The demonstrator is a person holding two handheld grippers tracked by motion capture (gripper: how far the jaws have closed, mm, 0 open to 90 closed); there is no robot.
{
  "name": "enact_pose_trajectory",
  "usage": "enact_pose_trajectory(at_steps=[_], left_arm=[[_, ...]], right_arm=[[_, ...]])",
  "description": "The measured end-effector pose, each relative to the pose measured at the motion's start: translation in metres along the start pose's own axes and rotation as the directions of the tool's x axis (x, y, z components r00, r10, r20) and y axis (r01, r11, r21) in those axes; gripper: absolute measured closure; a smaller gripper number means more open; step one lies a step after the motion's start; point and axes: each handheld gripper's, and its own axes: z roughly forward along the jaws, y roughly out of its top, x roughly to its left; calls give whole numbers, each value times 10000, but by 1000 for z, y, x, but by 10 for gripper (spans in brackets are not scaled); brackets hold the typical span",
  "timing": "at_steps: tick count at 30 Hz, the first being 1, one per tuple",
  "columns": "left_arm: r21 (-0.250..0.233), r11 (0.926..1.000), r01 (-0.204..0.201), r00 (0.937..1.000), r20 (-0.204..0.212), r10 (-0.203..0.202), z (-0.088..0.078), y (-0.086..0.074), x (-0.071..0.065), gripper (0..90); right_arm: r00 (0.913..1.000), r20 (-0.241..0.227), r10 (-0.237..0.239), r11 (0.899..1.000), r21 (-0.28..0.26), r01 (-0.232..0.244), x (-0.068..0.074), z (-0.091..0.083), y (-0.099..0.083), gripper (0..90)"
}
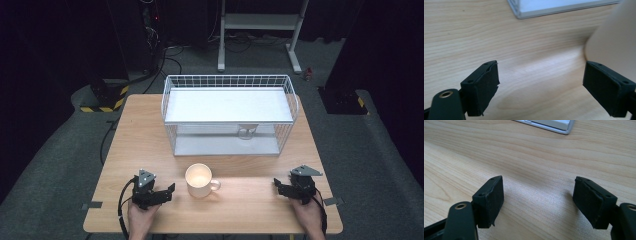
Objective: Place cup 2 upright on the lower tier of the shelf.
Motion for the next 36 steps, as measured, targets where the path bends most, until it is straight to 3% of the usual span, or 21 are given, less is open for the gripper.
enact_pose_trajectory(at_steps=[13,31,36], left_arm=[[-37,9956,-932,9957,4,932,-14,-11,-33,134],[-61,9927,-1201,9887,897,1202,-6,-3,-61,65],[-18,9875,-1574,9838,868,1570,-1,-1,-69,62]], right_arm=[[10000,-14,-39,10000,-22,39,0,0,0,251],[10000,-4,-22,10000,-14,22,0,0,0,251],[10000,14,4,10000,-1,-4,0,0,0,251]])
